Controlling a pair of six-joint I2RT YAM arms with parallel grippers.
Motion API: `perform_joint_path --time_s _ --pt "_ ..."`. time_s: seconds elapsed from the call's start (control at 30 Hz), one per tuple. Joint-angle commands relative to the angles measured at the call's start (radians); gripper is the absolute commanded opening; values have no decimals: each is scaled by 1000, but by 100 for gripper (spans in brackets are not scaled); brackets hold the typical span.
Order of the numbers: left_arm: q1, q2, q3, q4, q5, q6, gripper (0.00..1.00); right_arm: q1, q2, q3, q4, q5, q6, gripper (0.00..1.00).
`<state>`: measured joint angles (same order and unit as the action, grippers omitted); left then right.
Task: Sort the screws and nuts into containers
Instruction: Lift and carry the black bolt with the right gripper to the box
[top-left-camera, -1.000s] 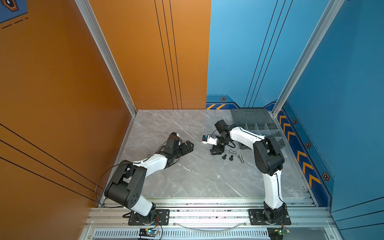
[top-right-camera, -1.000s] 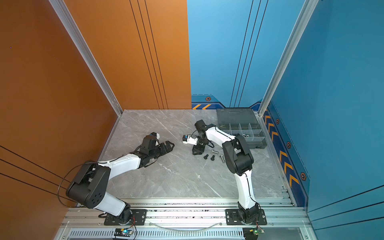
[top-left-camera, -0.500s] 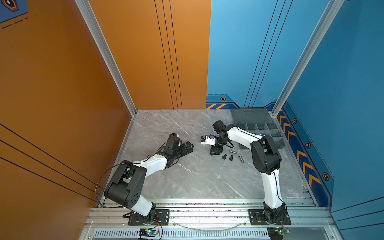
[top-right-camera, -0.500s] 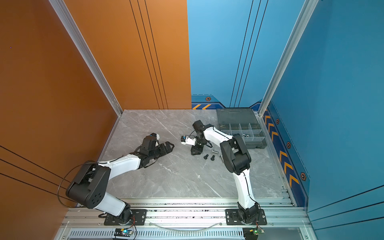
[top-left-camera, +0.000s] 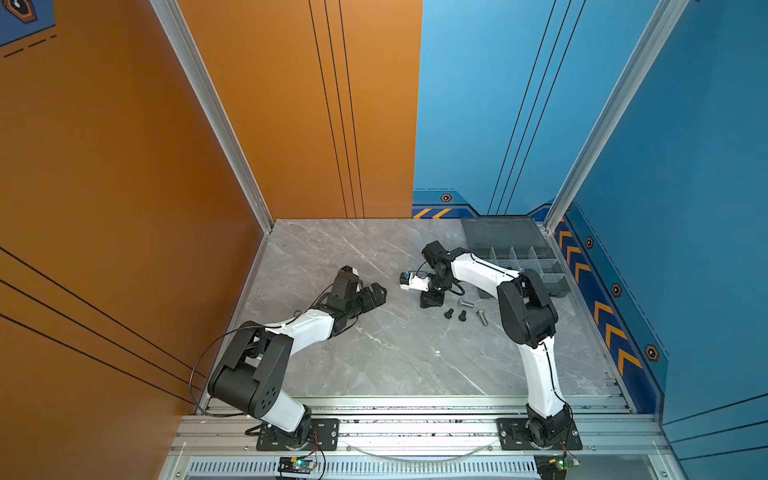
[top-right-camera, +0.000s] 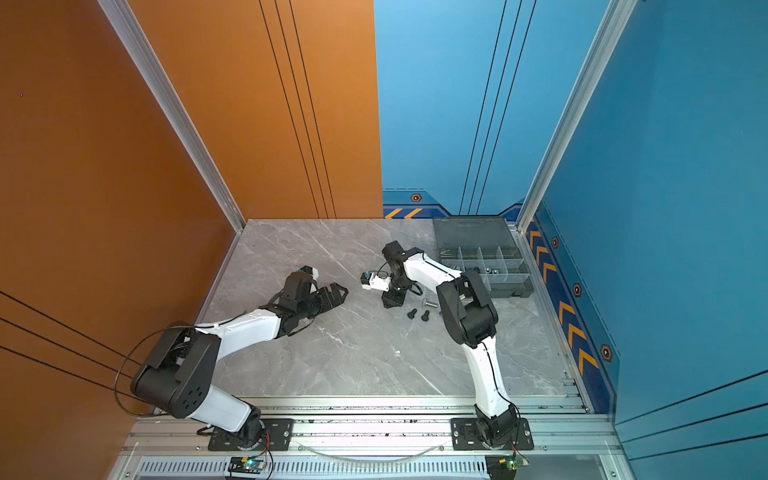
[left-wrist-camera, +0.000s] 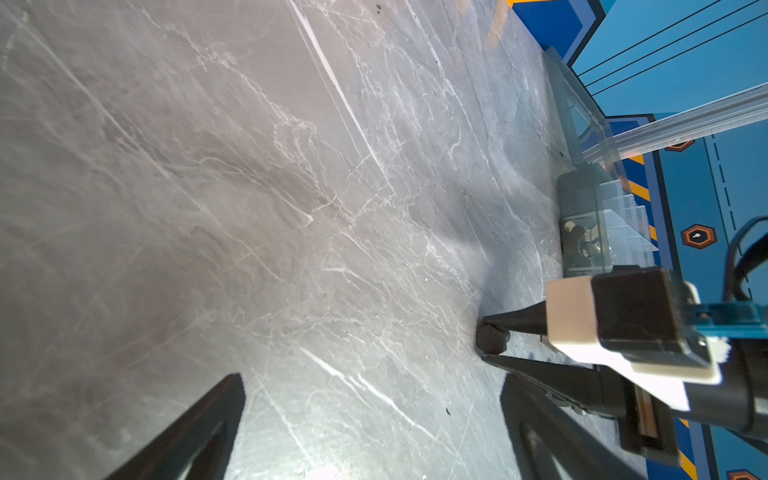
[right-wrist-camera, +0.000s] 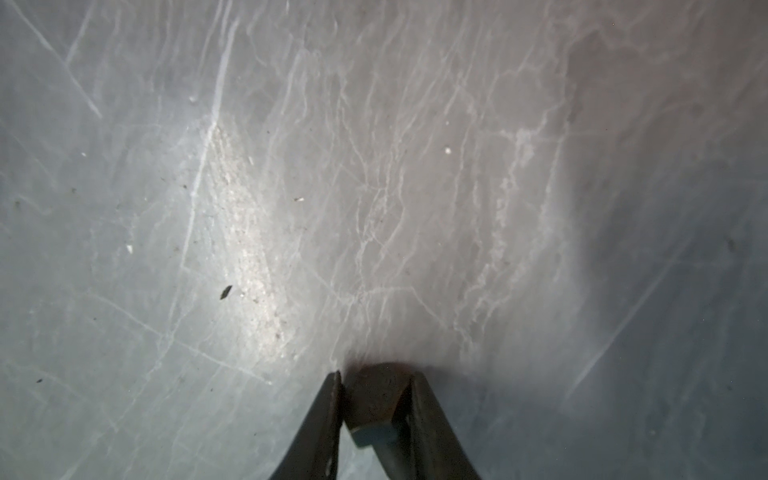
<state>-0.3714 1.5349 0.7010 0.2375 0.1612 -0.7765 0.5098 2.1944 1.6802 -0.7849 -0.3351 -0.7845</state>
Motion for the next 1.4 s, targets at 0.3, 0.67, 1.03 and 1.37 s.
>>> perform_joint_path --time_s 0.3,0.67,1.03,1.37 --pt "11 -19 -15 18 -5 -2 98 -34 -42 0 -20 -32 97 0" --pt "12 -22 -14 18 0 0 98 -188 -263 -83 181 -183 400 0" --pt "12 -21 -11 19 5 0 98 -325 -349 -128 167 192 591 0" --pt "10 -16 -10 18 4 1 98 -382 -384 -231 154 313 621 0"
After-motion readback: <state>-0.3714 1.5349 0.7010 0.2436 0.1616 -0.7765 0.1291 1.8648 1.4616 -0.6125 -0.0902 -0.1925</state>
